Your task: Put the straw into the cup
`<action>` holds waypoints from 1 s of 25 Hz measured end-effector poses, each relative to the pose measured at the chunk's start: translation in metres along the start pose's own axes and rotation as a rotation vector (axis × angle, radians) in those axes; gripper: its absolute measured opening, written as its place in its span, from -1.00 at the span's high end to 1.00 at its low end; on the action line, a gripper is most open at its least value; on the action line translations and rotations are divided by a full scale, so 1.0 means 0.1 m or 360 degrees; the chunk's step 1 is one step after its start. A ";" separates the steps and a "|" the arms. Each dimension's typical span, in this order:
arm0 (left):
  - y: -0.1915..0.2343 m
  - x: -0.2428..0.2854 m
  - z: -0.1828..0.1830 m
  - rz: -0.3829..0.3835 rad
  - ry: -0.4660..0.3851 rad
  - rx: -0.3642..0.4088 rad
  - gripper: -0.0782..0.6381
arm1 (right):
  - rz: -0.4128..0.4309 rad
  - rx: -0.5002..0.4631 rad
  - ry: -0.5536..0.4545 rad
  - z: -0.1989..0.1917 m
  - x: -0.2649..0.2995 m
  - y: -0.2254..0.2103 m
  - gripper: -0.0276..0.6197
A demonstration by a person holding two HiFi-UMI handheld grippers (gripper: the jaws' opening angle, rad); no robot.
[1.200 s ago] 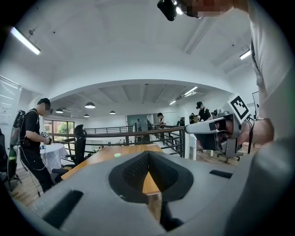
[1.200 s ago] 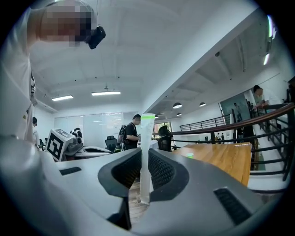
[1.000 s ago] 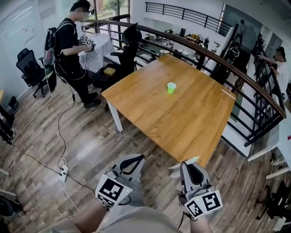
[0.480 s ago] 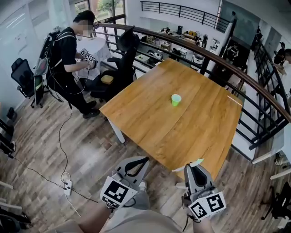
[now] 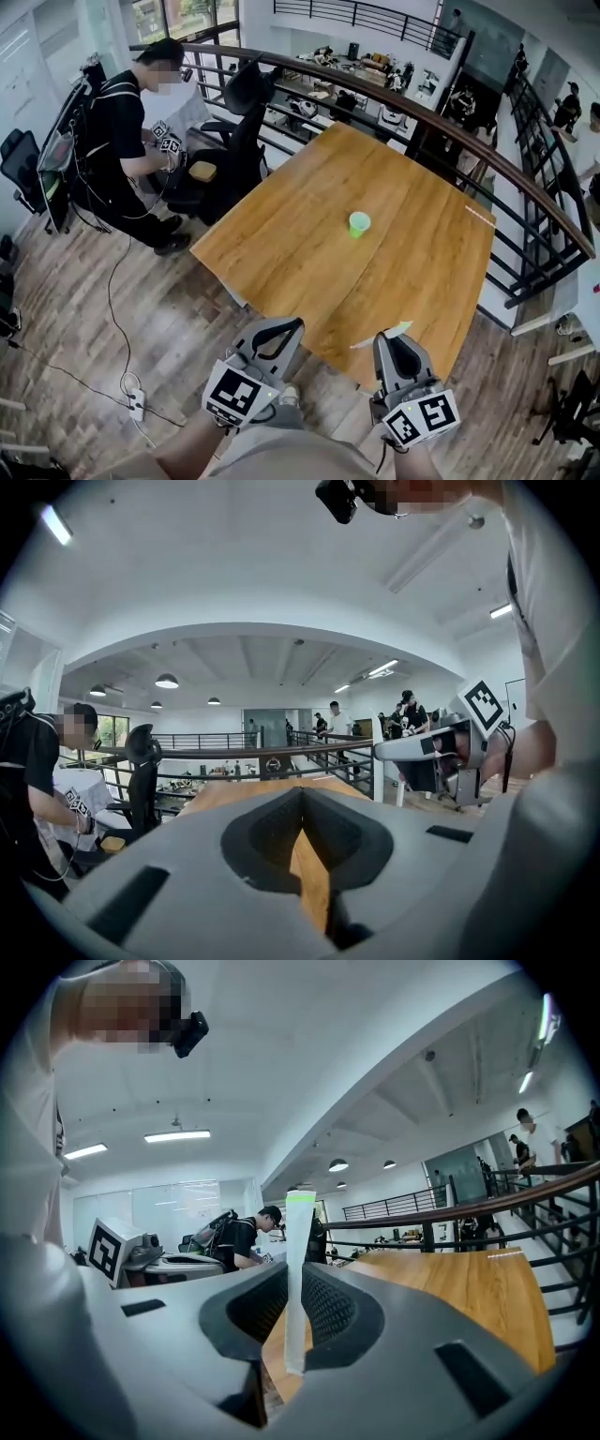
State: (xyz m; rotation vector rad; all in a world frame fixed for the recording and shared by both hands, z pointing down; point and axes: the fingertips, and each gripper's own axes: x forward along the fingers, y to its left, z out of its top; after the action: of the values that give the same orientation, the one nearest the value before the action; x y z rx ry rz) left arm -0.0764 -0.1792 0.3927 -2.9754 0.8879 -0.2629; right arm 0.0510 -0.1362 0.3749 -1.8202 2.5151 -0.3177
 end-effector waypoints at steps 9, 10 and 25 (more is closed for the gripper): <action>0.46 0.22 0.15 -0.0040 -0.0054 0.0032 0.74 | -0.0037 0.0060 -0.0057 0.21 0.42 -0.03 0.76; 0.48 0.24 0.16 -0.0048 -0.0052 0.0024 0.74 | -0.0042 0.0064 -0.0055 0.23 0.45 -0.04 0.76; 0.42 0.45 0.32 -0.0025 -0.0011 0.0000 0.74 | -0.0027 0.0083 -0.0022 0.35 0.48 -0.26 0.76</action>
State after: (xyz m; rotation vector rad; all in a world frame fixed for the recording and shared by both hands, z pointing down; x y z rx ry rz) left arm -0.0564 -0.2397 0.3650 -2.9828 0.8641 -0.2530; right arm 0.0650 -0.1952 0.3498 -1.8195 2.4592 -0.3660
